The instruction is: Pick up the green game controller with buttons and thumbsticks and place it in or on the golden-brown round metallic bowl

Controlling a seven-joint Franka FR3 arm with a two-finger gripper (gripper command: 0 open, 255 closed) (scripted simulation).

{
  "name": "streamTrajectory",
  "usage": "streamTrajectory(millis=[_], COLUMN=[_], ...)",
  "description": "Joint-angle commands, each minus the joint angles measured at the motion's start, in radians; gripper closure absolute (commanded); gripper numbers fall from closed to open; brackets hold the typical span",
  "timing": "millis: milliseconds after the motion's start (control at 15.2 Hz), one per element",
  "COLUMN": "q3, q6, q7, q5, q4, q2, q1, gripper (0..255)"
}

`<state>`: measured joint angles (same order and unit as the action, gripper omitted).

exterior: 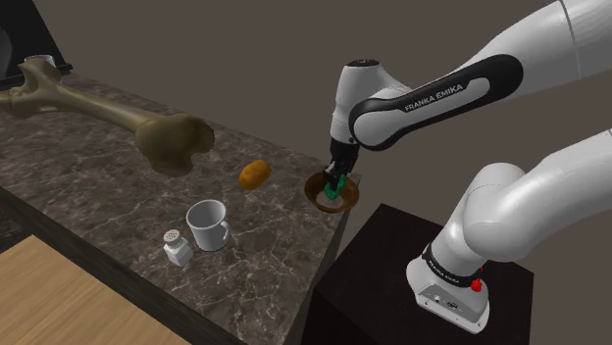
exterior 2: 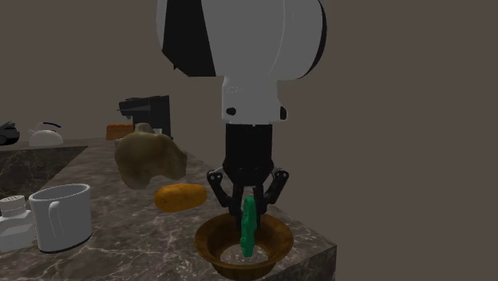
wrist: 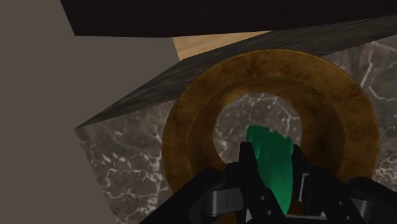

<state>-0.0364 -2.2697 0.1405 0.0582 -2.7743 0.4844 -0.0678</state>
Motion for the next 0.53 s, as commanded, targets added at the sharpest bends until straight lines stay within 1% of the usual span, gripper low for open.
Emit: streamTrajectory(millis=[0,264,330,462], q3=[0.0,0.0,0.0,0.0], q6=[-0.004,-0.004,-0.006,-0.006], q7=[-0.001,-0.001,0.0,-0.001], q5=[0.0,0.0,0.0,0.0], q4=[-0.007,-0.007,-0.008,-0.008], q2=[-0.004,-0.004,-0.005,-0.005], q1=[0.0,0.001,0.0,0.001], gripper=[255,255,0,0])
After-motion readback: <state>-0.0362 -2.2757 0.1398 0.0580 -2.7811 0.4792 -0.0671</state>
